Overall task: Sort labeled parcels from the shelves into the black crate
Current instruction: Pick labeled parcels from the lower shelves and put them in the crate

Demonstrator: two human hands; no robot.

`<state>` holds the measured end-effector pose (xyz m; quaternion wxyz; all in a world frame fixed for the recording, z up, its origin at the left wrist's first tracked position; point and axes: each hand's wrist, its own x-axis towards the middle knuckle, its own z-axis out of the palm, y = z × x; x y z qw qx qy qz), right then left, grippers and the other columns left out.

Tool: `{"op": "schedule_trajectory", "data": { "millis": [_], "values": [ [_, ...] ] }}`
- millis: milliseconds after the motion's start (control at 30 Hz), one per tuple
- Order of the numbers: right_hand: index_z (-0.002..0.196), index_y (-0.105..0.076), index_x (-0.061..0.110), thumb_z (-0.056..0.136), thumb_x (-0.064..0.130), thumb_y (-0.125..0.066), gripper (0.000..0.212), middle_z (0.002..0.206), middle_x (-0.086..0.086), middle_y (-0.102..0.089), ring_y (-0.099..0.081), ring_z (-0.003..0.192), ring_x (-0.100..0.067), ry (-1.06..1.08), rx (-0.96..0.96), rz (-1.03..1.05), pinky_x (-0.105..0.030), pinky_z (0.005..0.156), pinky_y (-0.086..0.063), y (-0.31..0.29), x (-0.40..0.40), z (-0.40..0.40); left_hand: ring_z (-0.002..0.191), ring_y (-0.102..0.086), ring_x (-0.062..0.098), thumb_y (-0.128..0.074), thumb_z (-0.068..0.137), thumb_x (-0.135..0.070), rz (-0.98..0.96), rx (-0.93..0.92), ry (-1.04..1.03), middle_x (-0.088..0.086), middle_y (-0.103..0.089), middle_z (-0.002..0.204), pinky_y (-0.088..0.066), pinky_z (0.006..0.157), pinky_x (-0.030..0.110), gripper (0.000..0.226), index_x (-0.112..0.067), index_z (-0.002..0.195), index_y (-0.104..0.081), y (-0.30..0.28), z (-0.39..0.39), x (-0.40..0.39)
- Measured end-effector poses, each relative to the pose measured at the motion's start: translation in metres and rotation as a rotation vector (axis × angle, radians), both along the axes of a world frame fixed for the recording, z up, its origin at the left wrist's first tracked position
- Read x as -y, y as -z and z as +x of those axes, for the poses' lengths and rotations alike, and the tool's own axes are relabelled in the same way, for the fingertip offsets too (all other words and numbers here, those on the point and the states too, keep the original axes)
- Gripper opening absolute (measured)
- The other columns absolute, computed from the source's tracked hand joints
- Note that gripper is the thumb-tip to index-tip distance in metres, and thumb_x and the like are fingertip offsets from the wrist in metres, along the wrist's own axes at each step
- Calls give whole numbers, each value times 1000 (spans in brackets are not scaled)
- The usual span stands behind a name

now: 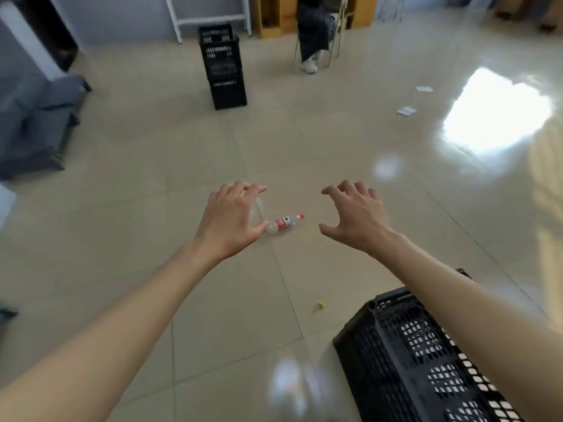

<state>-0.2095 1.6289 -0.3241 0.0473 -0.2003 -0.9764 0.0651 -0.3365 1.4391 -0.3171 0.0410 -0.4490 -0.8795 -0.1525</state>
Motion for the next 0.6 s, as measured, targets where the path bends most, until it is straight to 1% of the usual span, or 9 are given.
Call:
{"op": "schedule_trajectory", "data": {
  "millis": [133, 300, 400, 533, 600],
  "values": [
    [134, -40, 23, 76, 45, -63, 66, 129, -5, -46, -39, 122, -27, -116, -3, -5, -37, 102, -30, -21, 85, -78, 117, -44, 27, -66, 78, -37, 1, -31, -167, 5, -52, 127, -31, 97, 36, 60, -20, 132, -47, -20, -52, 108],
    [134, -40, 22, 78, 45, -62, 64, 128, -6, -48, -42, 120, -28, -292, -69, 16, -37, 100, -33, -46, 214, -171, 117, -44, 26, -66, 78, -37, 20, -95, -364, 4, -51, 127, -32, 95, 35, 60, -21, 132, -46, -49, -101, 255],
    [133, -41, 22, 77, 46, -62, 64, 127, -7, -48, -43, 118, -29, -414, -124, 32, -38, 98, -34, -66, 297, -218, 118, -43, 25, -64, 79, -36, 46, -123, -489, 4, -50, 127, -31, 97, 36, 60, -21, 133, -45, -68, -114, 346],
    [133, -42, 22, 77, 47, -61, 65, 126, -8, -49, -44, 117, -29, -619, -174, 86, -38, 97, -35, -95, 411, -267, 120, -38, 22, -64, 79, -33, 83, -146, -666, 1, -48, 128, -24, 96, 31, 58, -23, 133, -44, -90, -116, 467],
    [133, -41, 22, 77, 48, -60, 65, 126, -7, -49, -44, 117, -28, -717, -202, 100, -38, 97, -35, -109, 471, -287, 120, -38, 22, -64, 78, -34, 76, -176, -765, 0, -48, 129, -24, 96, 31, 59, -24, 133, -44, -100, -109, 526]
  ]
}}
